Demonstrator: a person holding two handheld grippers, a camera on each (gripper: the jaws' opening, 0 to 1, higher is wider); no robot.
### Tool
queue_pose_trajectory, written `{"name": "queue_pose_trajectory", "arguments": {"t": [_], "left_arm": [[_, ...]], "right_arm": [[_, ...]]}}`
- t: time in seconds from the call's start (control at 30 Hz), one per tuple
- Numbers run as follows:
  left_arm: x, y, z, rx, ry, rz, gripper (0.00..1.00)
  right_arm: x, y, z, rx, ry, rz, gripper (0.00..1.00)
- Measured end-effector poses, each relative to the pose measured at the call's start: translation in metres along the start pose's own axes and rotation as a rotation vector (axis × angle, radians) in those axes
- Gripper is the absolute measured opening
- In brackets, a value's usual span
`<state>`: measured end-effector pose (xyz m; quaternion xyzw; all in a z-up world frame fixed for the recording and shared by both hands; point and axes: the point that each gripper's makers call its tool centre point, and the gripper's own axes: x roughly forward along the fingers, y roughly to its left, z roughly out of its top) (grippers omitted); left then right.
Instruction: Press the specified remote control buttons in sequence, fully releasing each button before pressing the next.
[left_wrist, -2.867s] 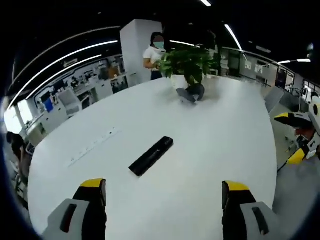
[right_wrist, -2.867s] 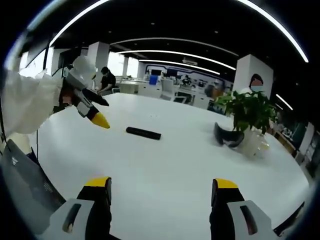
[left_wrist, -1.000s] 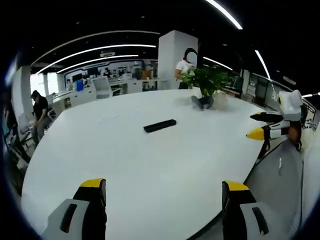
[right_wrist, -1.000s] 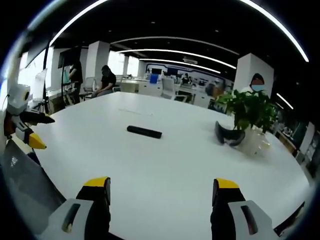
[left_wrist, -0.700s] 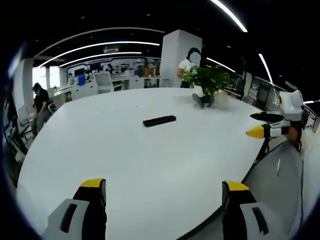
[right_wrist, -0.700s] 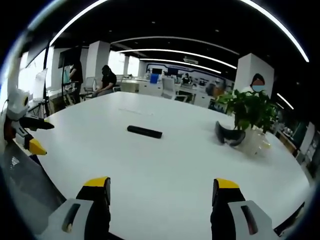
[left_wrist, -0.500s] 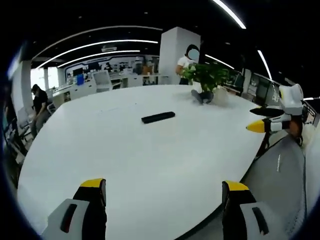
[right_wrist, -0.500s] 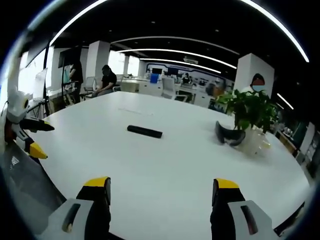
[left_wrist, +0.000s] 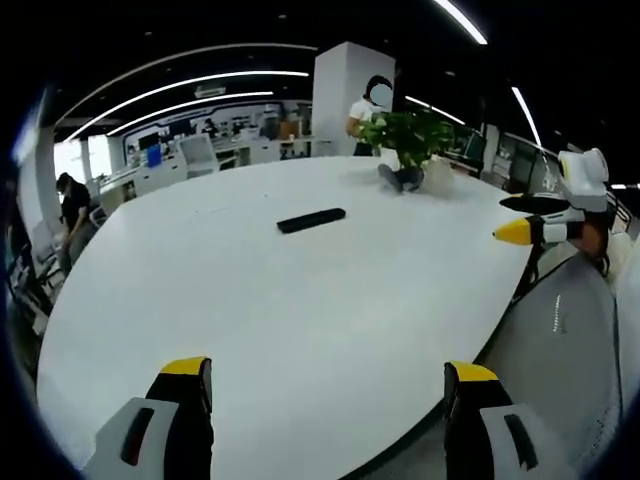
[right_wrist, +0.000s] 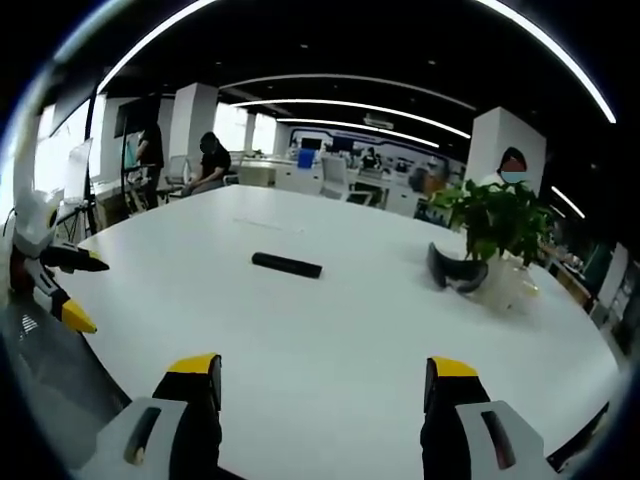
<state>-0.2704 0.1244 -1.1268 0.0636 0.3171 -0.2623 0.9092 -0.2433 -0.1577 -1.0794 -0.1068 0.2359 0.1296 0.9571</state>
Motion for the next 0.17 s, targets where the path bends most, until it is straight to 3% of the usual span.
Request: {"name": "queue_pose_trajectory", "arguments": {"t": [0.17], "left_arm": [[0.0015,0.0034,-0.0029,0.011,0.012,0.015,1.0]], "right_arm": [[0.0001,0.0008,-0.0003,-0.003,0.001,0.001,0.82]]}}
